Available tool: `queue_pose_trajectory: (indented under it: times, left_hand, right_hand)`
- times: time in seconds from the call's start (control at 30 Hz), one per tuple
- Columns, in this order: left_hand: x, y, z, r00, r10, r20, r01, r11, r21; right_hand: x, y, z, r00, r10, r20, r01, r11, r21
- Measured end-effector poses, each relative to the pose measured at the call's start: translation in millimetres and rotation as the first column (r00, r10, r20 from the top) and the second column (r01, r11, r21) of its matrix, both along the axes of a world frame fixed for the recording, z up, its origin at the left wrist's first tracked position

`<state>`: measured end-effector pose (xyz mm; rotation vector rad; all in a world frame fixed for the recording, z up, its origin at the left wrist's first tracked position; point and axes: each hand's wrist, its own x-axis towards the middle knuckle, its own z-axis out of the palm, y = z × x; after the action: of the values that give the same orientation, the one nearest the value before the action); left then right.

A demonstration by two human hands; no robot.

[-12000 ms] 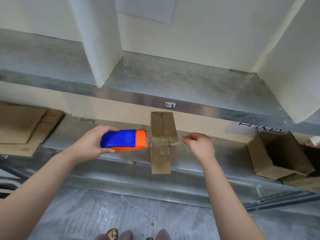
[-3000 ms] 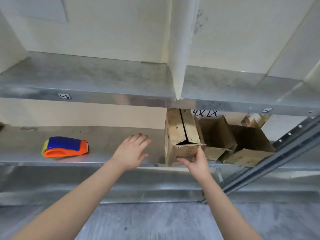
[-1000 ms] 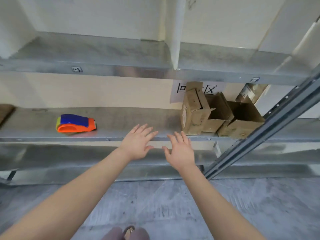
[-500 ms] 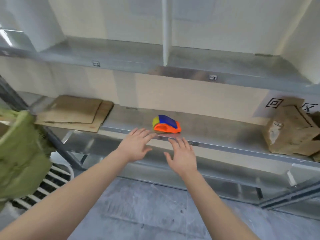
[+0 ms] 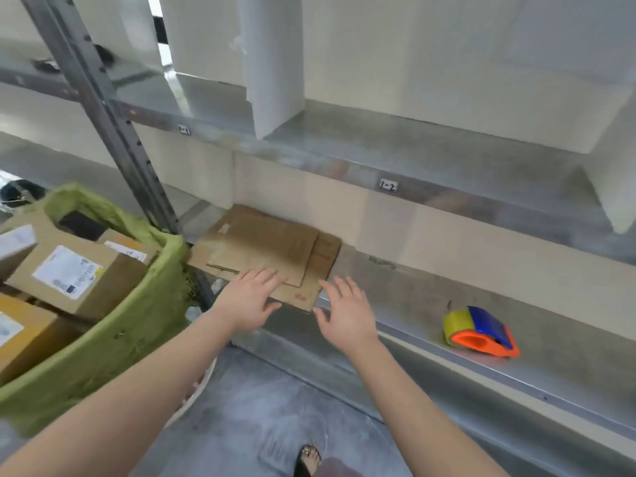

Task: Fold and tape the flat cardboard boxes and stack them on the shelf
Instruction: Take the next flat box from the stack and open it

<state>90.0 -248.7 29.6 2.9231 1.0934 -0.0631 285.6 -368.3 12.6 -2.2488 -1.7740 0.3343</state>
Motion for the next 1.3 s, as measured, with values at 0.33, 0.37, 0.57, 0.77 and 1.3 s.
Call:
queue_pose_trajectory:
  times: [0.33, 0.37, 0.57, 0.77, 1.3]
  left_hand:
    - [-66, 159, -18, 0.978, 0.207, 0.01, -0.202, 0.965, -0.168]
    - [-67, 172, -22, 0.974, 0.228, 0.014, -0.22, 0.952, -0.213]
    - [-55, 243, -55, 0.951, 0.309, -0.002, -0.282, 0.867, -0.411]
    - [-43, 268, -75, 0.89, 0.456, -0.031, -0.4, 0.746, -0.533]
    - [-11, 238, -28, 0.873, 0.423, 0.241, -0.069, 0.598, -0.799]
  right_hand:
    - [-18, 139, -27, 0.983, -0.121, -0.136, 0.111, 0.991, -0.078]
    - [-18, 148, -32, 0.975, -0.165, -0.146, 0.153, 0.984, -0.092]
    - [-21, 185, -59, 0.876, -0.42, -0.236, 0.383, 0.905, -0.185]
    - [-31, 198, -72, 0.774, -0.572, -0.271, 0.536, 0.82, -0.199]
    - [9, 149, -30, 0.515, -0.584, -0.627, 0.657, 0.739, -0.149]
